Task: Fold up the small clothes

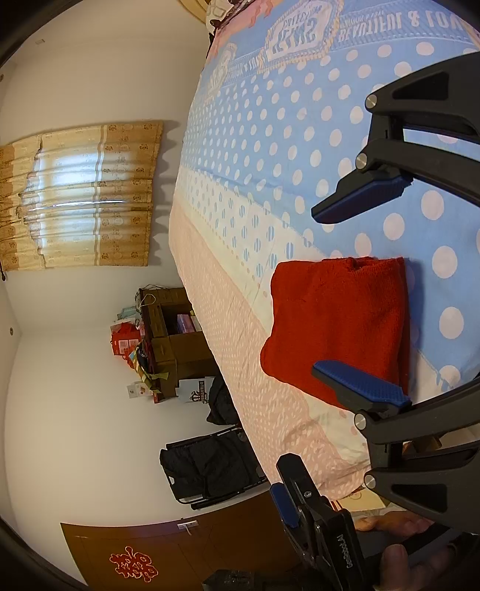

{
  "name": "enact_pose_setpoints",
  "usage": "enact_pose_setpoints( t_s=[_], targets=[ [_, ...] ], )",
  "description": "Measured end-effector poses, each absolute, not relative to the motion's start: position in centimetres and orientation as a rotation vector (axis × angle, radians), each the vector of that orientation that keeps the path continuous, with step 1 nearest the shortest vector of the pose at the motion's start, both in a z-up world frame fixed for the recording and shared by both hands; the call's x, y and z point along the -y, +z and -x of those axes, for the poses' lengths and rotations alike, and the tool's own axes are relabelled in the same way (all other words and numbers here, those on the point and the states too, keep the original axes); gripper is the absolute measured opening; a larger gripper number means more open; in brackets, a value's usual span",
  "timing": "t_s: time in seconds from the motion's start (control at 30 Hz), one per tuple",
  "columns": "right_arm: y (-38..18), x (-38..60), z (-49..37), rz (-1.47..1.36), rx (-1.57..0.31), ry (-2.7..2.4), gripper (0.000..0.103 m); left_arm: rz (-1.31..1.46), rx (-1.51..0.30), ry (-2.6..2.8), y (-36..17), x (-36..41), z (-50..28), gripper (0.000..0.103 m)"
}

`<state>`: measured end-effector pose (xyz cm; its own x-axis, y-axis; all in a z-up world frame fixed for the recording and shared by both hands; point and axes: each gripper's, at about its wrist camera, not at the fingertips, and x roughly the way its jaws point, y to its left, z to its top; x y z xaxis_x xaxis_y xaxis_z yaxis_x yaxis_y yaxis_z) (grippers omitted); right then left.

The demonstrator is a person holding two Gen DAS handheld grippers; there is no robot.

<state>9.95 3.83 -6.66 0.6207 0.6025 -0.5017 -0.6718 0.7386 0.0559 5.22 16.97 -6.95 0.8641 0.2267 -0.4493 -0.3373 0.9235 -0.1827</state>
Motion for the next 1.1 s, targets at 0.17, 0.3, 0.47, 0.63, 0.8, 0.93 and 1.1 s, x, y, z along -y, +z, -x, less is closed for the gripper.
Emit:
enact_pose_setpoints(
  t_s=[0.17,0.3,0.47,0.63,0.8,0.93,1.1],
  targets=[
    [-6.6,-4.0,-9.7,0.142,-0.521,0.738,0.077,0.259,-0.436,0.297,-6.9,-17.0,-5.2,0.099],
    [-6.6,-4.0,-9.7,0.142,-0.521,0.737,0.077,0.258,-0.437,0.298,-6.9,-17.0,-5.2,0.099],
    [-6.5,-4.0,-9.6,0.14,-0.517,0.739,0.077,0.258,-0.438,0.299,-6.8,-16.9,-5.2,0.099],
    [-6.3,-4.1,-9.2,0.132,-0.507,0.742,0.077,0.253,-0.444,0.309,-7.3,-17.0,-5.1,0.103],
    [-6.2,-3.8,-9.0,0.121,-0.496,0.742,0.077,0.238,-0.45,0.304,-7.2,-17.2,-5.0,0.103],
    [-6.2,-3.9,-8.9,0.121,-0.494,0.744,0.077,0.234,-0.445,0.304,-6.9,-17.1,-4.9,0.103],
    [-6.0,-3.7,-8.7,0.122,-0.492,0.749,0.077,0.227,-0.434,0.327,-6.5,-17.2,-4.6,0.103]
  ],
)
